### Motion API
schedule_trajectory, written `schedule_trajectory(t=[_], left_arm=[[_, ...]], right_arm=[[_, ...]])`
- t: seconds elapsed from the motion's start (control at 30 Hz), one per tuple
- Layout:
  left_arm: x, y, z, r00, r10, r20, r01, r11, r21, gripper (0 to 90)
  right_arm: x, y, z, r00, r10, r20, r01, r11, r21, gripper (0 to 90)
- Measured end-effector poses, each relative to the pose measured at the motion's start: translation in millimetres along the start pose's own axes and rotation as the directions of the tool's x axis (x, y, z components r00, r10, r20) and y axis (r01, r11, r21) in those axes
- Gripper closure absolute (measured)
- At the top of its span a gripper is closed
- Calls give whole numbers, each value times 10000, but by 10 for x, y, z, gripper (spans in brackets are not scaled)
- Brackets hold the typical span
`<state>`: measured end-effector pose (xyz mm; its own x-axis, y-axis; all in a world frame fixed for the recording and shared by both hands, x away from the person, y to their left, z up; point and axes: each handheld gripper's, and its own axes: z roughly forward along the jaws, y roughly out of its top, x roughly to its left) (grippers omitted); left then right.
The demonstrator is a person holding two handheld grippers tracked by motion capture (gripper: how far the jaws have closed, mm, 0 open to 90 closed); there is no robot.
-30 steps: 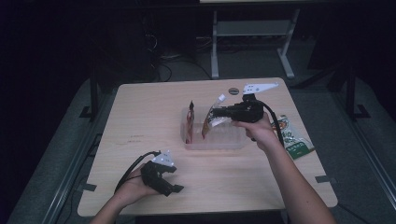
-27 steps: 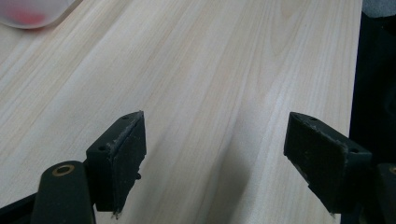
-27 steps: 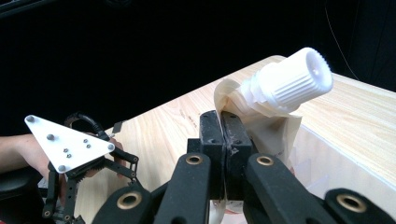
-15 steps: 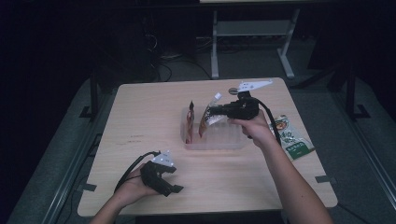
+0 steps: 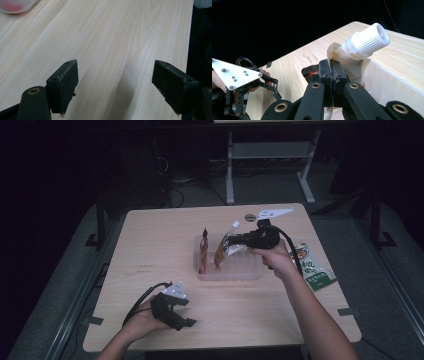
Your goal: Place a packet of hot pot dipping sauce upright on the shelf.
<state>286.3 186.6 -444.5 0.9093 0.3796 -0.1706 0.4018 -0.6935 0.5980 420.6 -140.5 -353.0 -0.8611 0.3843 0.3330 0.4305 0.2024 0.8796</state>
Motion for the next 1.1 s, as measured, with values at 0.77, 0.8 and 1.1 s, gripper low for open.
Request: schedule_trajectory(t=[0.77, 0.8, 1.1], left_arm=[[-2, -3, 14, 10000, 7, 74, -8, 10000, 62, 207], [-2, -3, 13, 10000, 2, 72, -2, 10000, 67, 207], [5, -9, 9, 10000, 81, 35, -81, 9999, 73, 207]], right_arm=[[-77, -87, 185, 9996, 266, 16, -266, 9992, 283, 890], [-77, -91, 197, 9996, 273, 17, -273, 9990, 346, 890], [-75, -134, 309, 9997, 188, 171, -200, 9973, 702, 889]])
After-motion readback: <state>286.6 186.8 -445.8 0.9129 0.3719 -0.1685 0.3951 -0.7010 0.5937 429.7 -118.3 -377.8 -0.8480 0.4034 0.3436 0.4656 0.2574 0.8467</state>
